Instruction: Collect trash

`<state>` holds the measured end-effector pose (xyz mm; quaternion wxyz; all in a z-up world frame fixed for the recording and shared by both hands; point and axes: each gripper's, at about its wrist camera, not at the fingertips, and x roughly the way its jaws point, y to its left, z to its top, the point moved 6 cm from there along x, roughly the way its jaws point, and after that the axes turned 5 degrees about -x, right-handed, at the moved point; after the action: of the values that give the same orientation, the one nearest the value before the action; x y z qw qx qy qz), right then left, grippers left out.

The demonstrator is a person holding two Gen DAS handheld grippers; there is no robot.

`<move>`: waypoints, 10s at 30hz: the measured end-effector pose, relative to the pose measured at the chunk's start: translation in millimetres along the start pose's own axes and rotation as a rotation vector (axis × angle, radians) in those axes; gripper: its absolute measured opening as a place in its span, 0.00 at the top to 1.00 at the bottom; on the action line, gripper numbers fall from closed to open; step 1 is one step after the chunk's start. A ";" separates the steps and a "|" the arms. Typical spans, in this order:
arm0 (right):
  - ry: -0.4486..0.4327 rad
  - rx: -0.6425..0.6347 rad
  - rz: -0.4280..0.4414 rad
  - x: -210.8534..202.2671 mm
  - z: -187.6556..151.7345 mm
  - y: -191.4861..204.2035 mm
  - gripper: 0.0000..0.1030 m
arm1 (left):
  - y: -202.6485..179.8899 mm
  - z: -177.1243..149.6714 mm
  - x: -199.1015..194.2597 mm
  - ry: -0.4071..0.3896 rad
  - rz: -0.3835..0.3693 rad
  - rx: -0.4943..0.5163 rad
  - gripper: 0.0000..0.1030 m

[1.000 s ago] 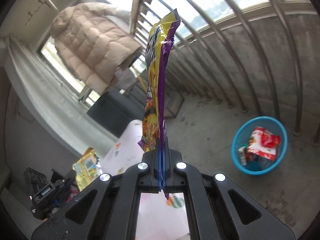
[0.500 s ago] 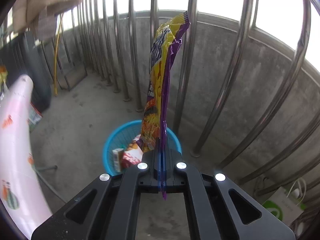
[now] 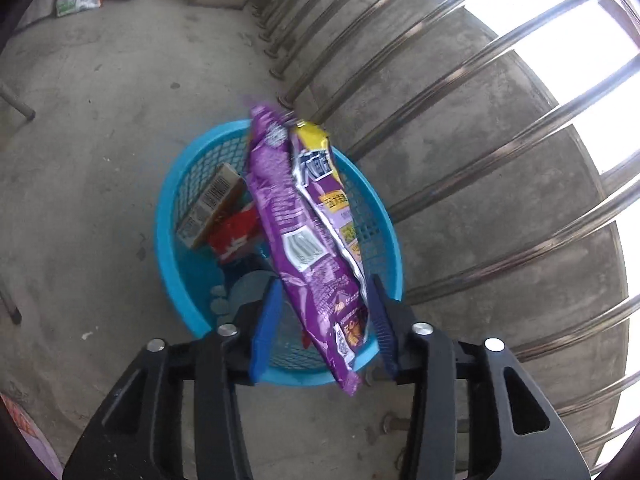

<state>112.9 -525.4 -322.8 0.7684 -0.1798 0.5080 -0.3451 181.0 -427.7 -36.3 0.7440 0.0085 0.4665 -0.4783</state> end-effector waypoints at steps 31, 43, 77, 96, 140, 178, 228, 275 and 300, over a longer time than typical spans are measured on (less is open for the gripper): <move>-0.050 1.109 0.431 2.3 -37.4 -155.7 0.59 | -22.7 29.6 101.5 0.230 0.042 -0.100 0.51; 0.177 0.993 0.567 115.0 13.6 -116.6 0.71 | 77.1 1.7 -106.9 -0.044 0.127 -0.060 0.37; 0.202 0.857 0.443 103.4 15.5 -94.5 0.56 | 231.7 -140.2 -251.9 -0.231 0.369 -0.459 0.36; -0.339 0.312 1.044 -242.7 207.0 0.6 0.48 | 221.9 -214.1 -280.6 -0.314 0.277 -0.422 0.36; 0.014 -0.077 1.318 -390.8 155.7 167.3 0.39 | 253.9 -259.6 -268.5 -0.326 0.120 -0.573 0.80; 0.038 0.250 1.211 -285.8 114.0 58.9 0.51 | 186.7 -205.5 -223.7 -0.246 0.051 -0.389 0.80; -0.079 0.001 1.041 -324.1 116.5 105.2 0.35 | 192.6 -213.1 -250.5 -0.291 0.242 -0.297 0.97; 0.346 1.297 0.898 56.0 -67.5 -112.0 0.27 | -64.0 -7.1 180.5 0.272 -0.078 0.068 0.41; -0.186 1.077 0.624 -143.0 -28.1 -182.2 0.16 | -10.4 -28.7 -143.6 -0.277 0.049 0.070 0.05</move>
<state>-11.0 -548.4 -126.5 0.8568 0.3598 0.2225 -0.2950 138.4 -319.2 52.9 0.8121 -0.0201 0.3417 -0.4726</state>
